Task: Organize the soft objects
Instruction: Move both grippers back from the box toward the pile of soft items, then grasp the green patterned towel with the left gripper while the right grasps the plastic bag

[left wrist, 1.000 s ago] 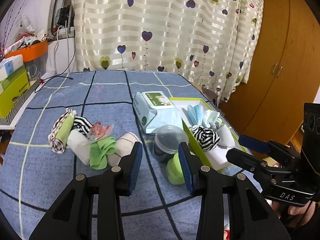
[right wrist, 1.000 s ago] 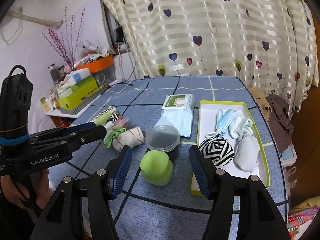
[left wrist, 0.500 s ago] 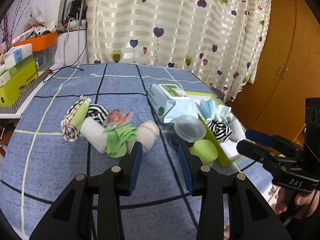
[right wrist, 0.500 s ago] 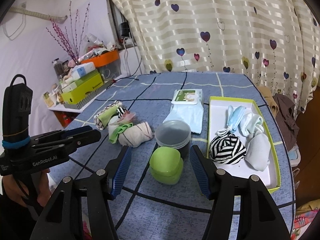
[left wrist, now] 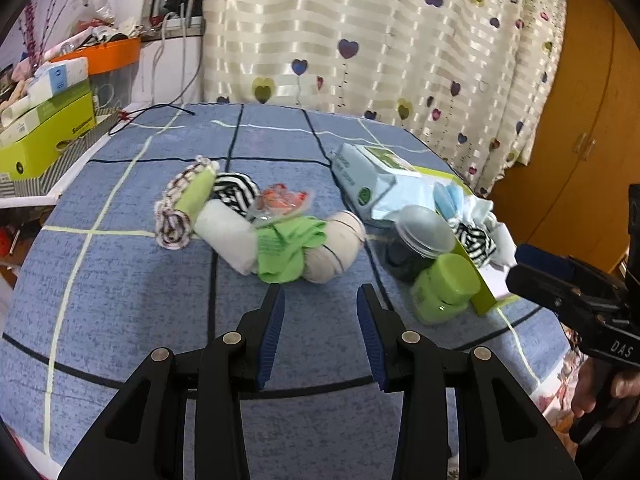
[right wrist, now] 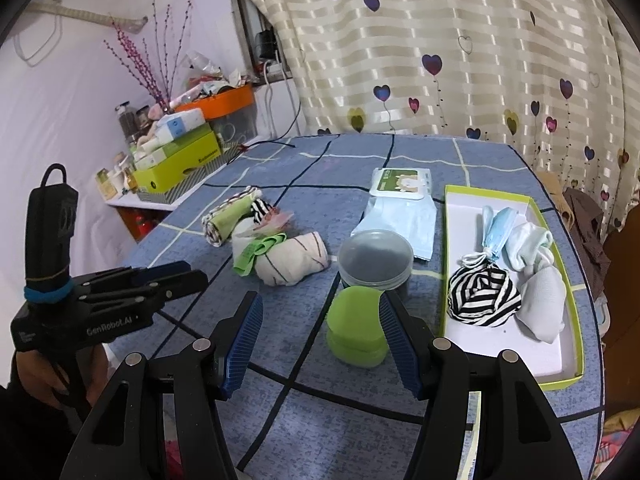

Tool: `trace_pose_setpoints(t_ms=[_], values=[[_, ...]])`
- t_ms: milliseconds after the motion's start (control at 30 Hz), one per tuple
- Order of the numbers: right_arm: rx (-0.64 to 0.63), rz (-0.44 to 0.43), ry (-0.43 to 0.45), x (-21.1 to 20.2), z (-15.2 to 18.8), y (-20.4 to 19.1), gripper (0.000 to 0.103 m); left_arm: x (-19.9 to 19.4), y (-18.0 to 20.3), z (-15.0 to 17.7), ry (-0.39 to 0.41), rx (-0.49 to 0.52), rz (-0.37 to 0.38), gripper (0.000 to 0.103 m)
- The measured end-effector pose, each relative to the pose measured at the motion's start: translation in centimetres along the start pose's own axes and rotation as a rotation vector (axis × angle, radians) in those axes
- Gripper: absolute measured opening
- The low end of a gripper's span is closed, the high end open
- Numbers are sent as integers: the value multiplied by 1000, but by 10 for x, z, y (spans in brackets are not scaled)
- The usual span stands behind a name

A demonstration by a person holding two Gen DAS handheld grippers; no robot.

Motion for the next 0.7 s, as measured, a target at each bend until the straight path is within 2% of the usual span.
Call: trace_pose_setpoints(t_ms=[367,700], values=[[-52,-16,-31,28,-12,-27,61,2,-35,-12,33,-57,-29,39],[-93,-31,-91,87,-30,-65,61,13,-92,-15,33,-119,-84,39]])
Point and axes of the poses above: each gripper's, at about its wrist camera, not at the fingertips, and x roughly the way its jaws point, y to its right, z to its underside, the point moved 8 cm from there along x, roughly the way its jaws point, and after that the axes turned 14 degrees about x, right-handed, at the moved point
